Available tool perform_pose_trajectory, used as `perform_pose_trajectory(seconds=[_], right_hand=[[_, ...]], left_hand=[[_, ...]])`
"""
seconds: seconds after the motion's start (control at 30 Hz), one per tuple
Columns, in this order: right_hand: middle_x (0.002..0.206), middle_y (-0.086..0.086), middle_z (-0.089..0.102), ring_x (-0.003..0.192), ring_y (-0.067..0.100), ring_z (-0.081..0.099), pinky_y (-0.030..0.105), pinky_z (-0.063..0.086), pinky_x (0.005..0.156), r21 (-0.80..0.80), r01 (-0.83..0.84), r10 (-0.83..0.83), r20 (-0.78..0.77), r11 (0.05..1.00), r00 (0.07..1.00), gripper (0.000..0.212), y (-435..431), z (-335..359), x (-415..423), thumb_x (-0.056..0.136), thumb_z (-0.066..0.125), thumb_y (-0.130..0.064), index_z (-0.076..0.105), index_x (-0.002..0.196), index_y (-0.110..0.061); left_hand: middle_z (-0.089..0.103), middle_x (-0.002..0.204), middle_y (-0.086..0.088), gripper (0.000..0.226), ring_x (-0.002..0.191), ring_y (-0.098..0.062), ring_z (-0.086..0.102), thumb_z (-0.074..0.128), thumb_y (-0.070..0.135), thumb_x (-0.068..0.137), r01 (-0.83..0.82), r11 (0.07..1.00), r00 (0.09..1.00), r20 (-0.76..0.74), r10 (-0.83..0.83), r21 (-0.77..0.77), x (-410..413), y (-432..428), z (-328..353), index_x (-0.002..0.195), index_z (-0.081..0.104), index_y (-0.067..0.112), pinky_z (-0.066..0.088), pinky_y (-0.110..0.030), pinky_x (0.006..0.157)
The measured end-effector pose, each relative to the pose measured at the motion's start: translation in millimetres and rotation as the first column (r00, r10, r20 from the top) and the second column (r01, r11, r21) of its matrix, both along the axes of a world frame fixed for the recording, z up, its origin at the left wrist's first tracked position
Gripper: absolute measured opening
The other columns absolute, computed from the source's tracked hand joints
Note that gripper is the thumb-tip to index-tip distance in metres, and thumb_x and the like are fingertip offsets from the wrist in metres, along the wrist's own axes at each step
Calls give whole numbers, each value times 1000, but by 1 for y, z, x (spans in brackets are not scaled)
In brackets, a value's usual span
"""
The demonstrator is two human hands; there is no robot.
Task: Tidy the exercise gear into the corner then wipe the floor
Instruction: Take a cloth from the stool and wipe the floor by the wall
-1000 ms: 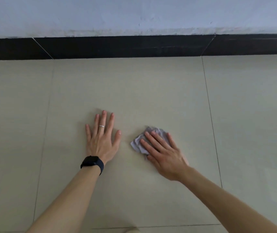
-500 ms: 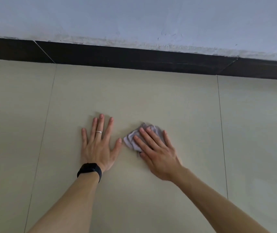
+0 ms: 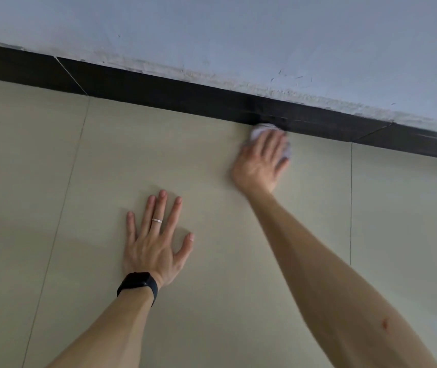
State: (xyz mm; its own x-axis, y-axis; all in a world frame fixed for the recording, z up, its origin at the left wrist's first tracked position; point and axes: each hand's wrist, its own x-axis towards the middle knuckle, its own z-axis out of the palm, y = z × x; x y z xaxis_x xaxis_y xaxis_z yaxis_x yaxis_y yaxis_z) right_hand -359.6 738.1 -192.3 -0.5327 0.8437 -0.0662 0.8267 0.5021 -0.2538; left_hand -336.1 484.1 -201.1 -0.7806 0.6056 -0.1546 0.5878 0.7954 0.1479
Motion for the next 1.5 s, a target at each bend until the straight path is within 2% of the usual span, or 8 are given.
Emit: perform_pose_trajectory(seconds=[0.17, 0.37, 0.47, 0.77, 0.93, 1.0, 1.17, 1.5], right_hand=[[167, -2, 8, 154, 17, 0, 51, 6, 123, -82, -778, 783, 82, 622, 617, 55, -53, 10, 60, 106, 25, -41, 16, 159, -26], [166, -1, -15, 151, 17, -17, 55, -2, 122, -218, -189, 238, 229, 957, 944, 58, 24, 17, 127, 105, 11, -50, -8, 157, -34], [167, 5, -7, 153, 21, -11, 56, 3, 122, -195, -256, 293, 198, 947, 935, 58, -19, 15, 147, 105, 16, -45, 0, 159, -29], [166, -3, 10, 154, 19, 6, 50, 11, 121, -124, -983, 987, 99, 139, 127, 58, -121, 11, 292, 105, 33, -46, 16, 158, -31], [166, 5, 12, 153, 24, 9, 53, 17, 120, -104, -722, 728, 144, 684, 670, 59, -51, 3, 235, 103, 18, -48, 15, 158, -29], [167, 6, 3, 154, 25, 1, 53, 10, 122, -141, -649, 664, 173, 748, 727, 61, -42, 6, 224, 101, 13, -50, 10, 158, -29], [167, 5, 3, 154, 23, -2, 53, 9, 122, -132, -696, 708, 104, 706, 699, 57, -110, 8, 286, 104, 23, -43, 13, 158, -30], [166, 0, 12, 153, 21, 8, 50, 13, 120, -152, -961, 973, 36, 230, 227, 60, -168, 8, 397, 103, 32, -44, 16, 158, -27]], left_hand=[[2, 167, 2, 78, 153, -19, 9, 34, 63, 89, -3, 1000, 999, 38, 3, -5, -5, 3, 4, 158, 15, 32, 7, -55, 121], [1, 167, 1, 76, 153, -19, 5, 32, 63, 92, 4, 1000, 999, 53, -3, -17, -4, 0, 4, 158, 10, 32, 6, -54, 121], [-2, 167, 2, 75, 153, -18, 1, 29, 63, 94, 6, 1000, 998, 60, -5, -24, -6, -1, 4, 158, 6, 33, 5, -55, 121], [-3, 167, 1, 69, 153, -20, -2, 24, 60, 98, 27, 1000, 999, 32, -27, -6, -7, 0, 4, 158, 2, 34, 2, -56, 121], [-2, 166, 2, 58, 153, -23, -2, 24, 46, 103, -159, 987, 982, 100, 160, -20, 48, -12, 10, 157, 6, 35, 3, -55, 121], [-9, 166, 4, 57, 152, -21, -8, 21, 42, 104, -221, 975, 957, 182, 224, -34, 84, -30, 15, 157, 0, 37, 1, -54, 121], [-11, 166, 4, 60, 152, -23, -6, 25, 42, 103, -111, 982, 955, 257, 148, -155, 137, -76, 38, 156, -2, 37, 11, -58, 118], [-25, 162, 6, 75, 151, -26, -16, 33, 58, 99, -130, 928, 881, 389, 271, -350, 205, -99, 67, 152, -17, 42, 13, -61, 118]])
